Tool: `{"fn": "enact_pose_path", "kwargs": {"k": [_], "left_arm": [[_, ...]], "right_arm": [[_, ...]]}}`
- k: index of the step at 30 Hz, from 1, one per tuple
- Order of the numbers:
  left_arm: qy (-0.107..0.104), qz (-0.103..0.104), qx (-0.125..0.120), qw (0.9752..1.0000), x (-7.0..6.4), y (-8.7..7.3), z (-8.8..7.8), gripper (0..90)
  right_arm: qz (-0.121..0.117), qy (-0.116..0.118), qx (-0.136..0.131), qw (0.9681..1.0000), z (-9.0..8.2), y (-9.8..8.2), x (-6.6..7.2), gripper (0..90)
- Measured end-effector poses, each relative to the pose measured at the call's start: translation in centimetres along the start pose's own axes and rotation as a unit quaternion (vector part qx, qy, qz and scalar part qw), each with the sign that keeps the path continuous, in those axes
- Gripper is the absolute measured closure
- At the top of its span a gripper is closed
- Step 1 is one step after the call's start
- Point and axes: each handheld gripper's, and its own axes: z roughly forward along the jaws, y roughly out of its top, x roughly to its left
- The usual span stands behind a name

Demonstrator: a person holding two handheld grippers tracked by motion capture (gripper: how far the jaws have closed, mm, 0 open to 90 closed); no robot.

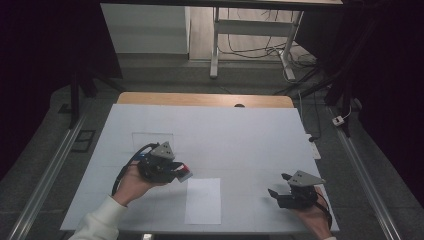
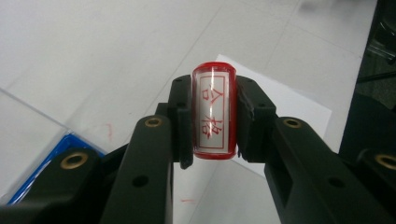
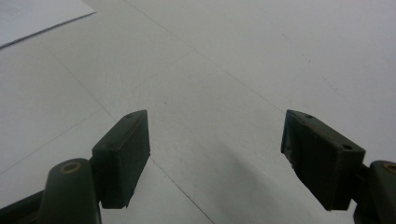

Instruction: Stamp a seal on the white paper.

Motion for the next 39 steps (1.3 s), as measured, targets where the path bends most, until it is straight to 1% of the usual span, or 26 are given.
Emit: {"fn": "enact_pose_path", "kwargs": {"k": [7, 20, 30, 39], "left_arm": [[-0.008, 0.009, 0.01, 0.9999, -0.7, 0.3, 1.0, 69.8], [-0.034, 0.037, 0.031, 0.9982, -2.5, 1.3, 3.5, 69.8], [-0.038, 0.051, 0.048, 0.9968, -3.2, 1.6, 4.9, 69.8], [-0.038, 0.056, 0.064, 0.9957, -3.3, 1.5, 6.0, 69.8]], "right_arm": [[-0.001, 0.0, 0.001, 1.0, 0.0, 0.0, 0.0, 23.4], [-0.003, 0.0, 0.002, 1.0, 0.1, 0.0, 0.0, 23.4], [-0.003, 0.0, 0.003, 1.0, 0.1, -0.1, 0.0, 23.4], [-0.003, 0.0, 0.003, 1.0, 0.1, -0.1, 0.0, 23.4]]}}
